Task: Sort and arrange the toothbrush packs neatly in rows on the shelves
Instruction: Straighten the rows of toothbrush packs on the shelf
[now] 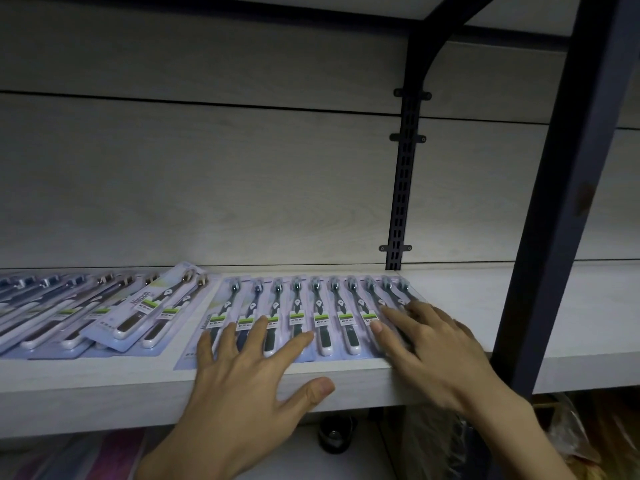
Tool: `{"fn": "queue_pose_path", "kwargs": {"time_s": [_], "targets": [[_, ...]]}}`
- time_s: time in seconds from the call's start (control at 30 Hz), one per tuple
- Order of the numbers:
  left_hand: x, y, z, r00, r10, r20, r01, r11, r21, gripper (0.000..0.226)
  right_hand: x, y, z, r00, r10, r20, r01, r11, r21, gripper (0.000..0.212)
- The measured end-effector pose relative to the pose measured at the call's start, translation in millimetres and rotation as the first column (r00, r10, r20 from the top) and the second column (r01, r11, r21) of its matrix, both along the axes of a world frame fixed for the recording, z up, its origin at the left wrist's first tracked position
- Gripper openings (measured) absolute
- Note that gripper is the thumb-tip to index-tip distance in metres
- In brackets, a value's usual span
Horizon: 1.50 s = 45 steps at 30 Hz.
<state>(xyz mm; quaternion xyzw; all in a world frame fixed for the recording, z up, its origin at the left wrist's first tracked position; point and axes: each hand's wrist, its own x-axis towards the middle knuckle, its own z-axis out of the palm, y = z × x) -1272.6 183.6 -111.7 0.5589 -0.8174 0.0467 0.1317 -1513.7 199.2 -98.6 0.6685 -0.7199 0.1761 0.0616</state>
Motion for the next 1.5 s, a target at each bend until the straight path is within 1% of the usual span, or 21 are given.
{"fn": "queue_pose_path", "kwargs": {"time_s": [0.07,0.1,0.17,0.2,0.23,0.33,0.43,0.5,0.6,0.77,0.9,0.97,1.03,1.1,1.23,1.5], "targets": [[2,2,2,0.999,-0.024,-0.044,0.025,1.000,0.012,0.079,1,3,-1,0.999,-0.013,-0.034,0.013,1.000,-0.005,0.088],[2,3,3,0.999,-0.020,-0.039,0.021,0.999,0.025,0.079,2,4,-2,0.999,-0.020,-0.047,0.020,1.000,-0.001,0.089],[2,5,0,1.000,-0.023,0.002,0.023,1.000,-0.012,0.087,4,7,-4,0.997,-0.030,-0.068,0.031,0.999,0.013,0.091],[4,6,2,1.000,-0.017,-0.004,0.017,1.000,0.000,0.089,4,8,-4,0.997,-0.032,-0.076,0.034,0.999,0.026,0.092],[5,6,4,1.000,-0.010,-0.019,0.011,1.000,0.008,0.091,5,9,-4,0.997,-0.033,-0.077,0.036,0.998,0.042,0.093],[9,7,11,0.999,0.002,-0.051,-0.004,0.999,-0.033,0.094,6,11,-1,0.998,-0.022,-0.062,0.027,0.997,0.076,0.093],[11,5,16,0.995,0.021,-0.093,-0.025,0.998,-0.051,0.098,8,11,2,0.998,0.000,-0.059,0.005,0.997,0.083,0.086],[8,3,15,0.996,0.030,-0.078,-0.033,0.999,-0.035,0.097,11,13,4,0.998,0.021,-0.055,-0.016,0.996,0.092,0.084],[3,5,10,0.999,0.008,-0.040,-0.007,1.000,0.030,0.101,15,17,2,0.997,0.031,-0.071,-0.024,0.995,0.094,0.086],[7,7,9,1.000,-0.016,-0.006,0.016,1.000,0.018,0.096,15,24,-3,0.994,0.025,-0.102,-0.018,0.998,0.067,0.083],[8,7,6,0.999,-0.021,0.028,0.021,1.000,-0.002,0.088,15,30,-6,0.994,0.024,-0.106,-0.018,0.998,0.058,0.081],[7,7,5,0.999,-0.023,0.028,0.024,1.000,-0.019,0.091,16,32,-7,0.994,0.013,-0.112,-0.006,0.998,0.059,0.082],[5,6,6,1.000,-0.025,0.004,0.025,1.000,-0.019,0.102,17,32,-5,0.994,0.004,-0.110,0.002,0.998,0.059,0.082],[4,6,8,1.000,-0.013,0.015,0.013,1.000,-0.011,0.110,18,32,-3,0.995,0.007,-0.097,-0.002,0.999,0.055,0.080],[3,4,10,0.999,-0.011,0.030,0.011,1.000,-0.001,0.111,17,33,-5,0.994,0.008,-0.113,-0.003,0.999,0.047,0.080],[3,4,13,1.000,-0.026,-0.010,0.026,0.999,0.023,0.110,17,32,-4,0.994,-0.002,-0.107,0.007,0.999,0.046,0.082]]}}
